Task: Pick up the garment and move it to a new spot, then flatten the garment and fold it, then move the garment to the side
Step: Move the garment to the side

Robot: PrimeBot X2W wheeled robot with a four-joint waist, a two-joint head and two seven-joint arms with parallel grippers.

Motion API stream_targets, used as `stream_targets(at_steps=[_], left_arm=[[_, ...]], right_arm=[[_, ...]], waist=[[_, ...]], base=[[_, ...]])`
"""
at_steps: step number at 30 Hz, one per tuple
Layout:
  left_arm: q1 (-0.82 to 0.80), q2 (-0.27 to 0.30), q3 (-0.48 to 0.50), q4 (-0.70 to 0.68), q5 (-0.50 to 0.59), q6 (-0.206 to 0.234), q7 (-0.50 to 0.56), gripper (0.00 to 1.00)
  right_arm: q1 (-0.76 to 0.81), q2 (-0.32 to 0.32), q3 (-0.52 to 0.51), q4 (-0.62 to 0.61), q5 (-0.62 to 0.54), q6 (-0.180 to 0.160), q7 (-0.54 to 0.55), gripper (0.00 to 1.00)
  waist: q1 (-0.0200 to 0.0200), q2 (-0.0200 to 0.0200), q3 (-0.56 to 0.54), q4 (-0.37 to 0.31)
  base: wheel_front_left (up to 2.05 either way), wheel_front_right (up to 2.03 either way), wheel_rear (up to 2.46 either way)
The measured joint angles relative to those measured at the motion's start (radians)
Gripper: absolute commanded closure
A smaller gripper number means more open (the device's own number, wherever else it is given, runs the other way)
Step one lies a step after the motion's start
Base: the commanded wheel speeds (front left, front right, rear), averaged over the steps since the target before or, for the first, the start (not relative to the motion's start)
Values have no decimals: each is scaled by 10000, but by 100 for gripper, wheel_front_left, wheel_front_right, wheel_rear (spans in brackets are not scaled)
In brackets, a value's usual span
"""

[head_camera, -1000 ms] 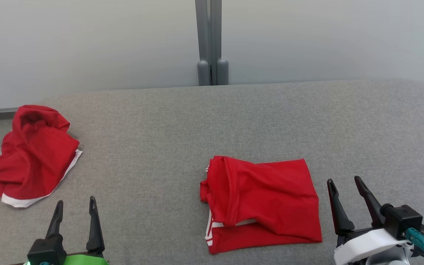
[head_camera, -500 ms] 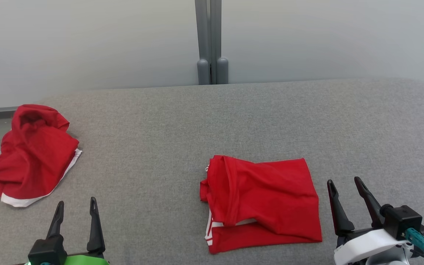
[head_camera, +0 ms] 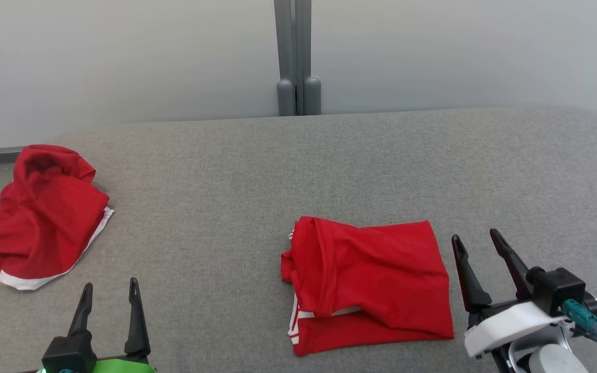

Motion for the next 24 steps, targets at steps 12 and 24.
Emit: stream_targets(at_steps=[12,24], left_arm=[[-105,-17,-213,48,-35,-33,-2,0],[-391,-38,-453,104,-140,-17,0,0]], right_arm=[[-1778,-453,656,1816,201,2,61,0],[-2702,-454,1197,4813,859,2,96,0]], waist=[[0,0,304,266],[0,0,896,575]], base=[[0,0,0],[0,0,0]])
